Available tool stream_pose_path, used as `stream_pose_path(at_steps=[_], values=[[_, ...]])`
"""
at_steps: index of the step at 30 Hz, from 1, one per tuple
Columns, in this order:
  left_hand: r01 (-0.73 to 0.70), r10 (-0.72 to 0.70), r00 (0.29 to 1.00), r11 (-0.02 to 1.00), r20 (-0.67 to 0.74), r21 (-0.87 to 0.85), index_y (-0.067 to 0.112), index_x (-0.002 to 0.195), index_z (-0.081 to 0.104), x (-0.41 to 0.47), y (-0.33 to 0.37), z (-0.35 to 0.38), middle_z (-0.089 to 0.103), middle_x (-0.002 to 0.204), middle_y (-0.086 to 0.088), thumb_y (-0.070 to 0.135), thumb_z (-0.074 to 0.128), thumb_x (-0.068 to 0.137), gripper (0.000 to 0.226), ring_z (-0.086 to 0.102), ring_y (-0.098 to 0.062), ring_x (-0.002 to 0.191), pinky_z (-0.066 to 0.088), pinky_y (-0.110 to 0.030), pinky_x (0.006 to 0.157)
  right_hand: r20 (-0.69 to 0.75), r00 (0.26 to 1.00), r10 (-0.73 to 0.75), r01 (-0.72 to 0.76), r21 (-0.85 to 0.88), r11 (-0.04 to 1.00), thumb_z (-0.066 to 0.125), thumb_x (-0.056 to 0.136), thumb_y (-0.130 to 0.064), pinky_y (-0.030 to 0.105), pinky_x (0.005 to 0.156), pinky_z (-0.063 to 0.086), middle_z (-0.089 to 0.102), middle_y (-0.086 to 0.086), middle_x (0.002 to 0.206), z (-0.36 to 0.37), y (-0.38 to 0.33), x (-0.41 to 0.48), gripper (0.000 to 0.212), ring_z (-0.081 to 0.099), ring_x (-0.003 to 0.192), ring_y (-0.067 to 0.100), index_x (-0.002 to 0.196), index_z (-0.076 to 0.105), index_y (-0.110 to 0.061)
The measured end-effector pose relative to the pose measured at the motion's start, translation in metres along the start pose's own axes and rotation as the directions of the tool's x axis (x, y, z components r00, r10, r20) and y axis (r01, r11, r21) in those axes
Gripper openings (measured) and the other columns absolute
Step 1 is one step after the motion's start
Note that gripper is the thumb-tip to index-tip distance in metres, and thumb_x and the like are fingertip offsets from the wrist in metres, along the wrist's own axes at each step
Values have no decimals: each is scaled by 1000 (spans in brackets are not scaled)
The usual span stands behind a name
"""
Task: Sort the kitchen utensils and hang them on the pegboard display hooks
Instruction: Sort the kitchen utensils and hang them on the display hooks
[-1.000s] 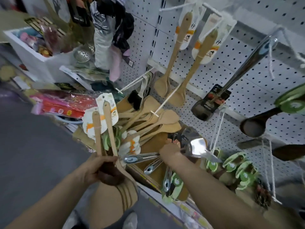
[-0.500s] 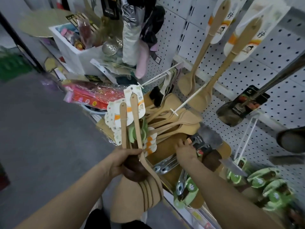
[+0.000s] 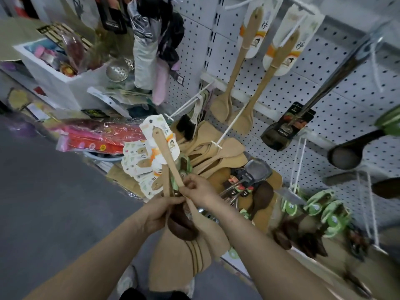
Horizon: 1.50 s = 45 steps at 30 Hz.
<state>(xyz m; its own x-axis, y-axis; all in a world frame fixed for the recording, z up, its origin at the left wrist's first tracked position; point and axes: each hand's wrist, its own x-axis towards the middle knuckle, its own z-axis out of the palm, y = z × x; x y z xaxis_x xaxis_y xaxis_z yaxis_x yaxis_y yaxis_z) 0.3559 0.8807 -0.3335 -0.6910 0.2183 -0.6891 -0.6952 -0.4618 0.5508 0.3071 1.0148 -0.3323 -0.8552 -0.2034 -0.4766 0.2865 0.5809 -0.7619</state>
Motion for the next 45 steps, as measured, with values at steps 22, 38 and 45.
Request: stream_pose_path(at_steps=[22, 38, 45], values=[[54, -70, 986, 993, 155, 106, -2, 98, 66, -14, 41, -60, 72, 77, -15, -13, 54, 85, 21, 71, -23, 66, 59, -30, 58, -351, 912, 211, -244, -54, 968, 53, 97, -42, 26, 63, 47, 65, 11, 113, 48, -66, -31, 39, 65, 90, 28, 123, 49, -13], [133, -145, 986, 982, 86, 133, 8, 94, 72, -14, -7, 37, 72, 86, -18, 42, 59, 91, 37, 70, -27, 76, 54, -38, 78, -171, 970, 172, -84, 429, 899, 79, 79, -4, 22, 74, 54, 68, 5, 84, 0, 11, -73, 21, 64, 78, 13, 98, 73, -9], [86, -87, 996, 996, 27, 34, 8, 74, 72, -10, -62, 88, 70, 62, -9, 30, 54, 95, 36, 68, -20, 54, 57, -28, 52, -254, 924, 285, -83, 595, 799, 85, 74, -13, 19, 41, 40, 69, 7, 80, -47, 67, -80, 33, 56, 49, 6, 100, 66, -8]])
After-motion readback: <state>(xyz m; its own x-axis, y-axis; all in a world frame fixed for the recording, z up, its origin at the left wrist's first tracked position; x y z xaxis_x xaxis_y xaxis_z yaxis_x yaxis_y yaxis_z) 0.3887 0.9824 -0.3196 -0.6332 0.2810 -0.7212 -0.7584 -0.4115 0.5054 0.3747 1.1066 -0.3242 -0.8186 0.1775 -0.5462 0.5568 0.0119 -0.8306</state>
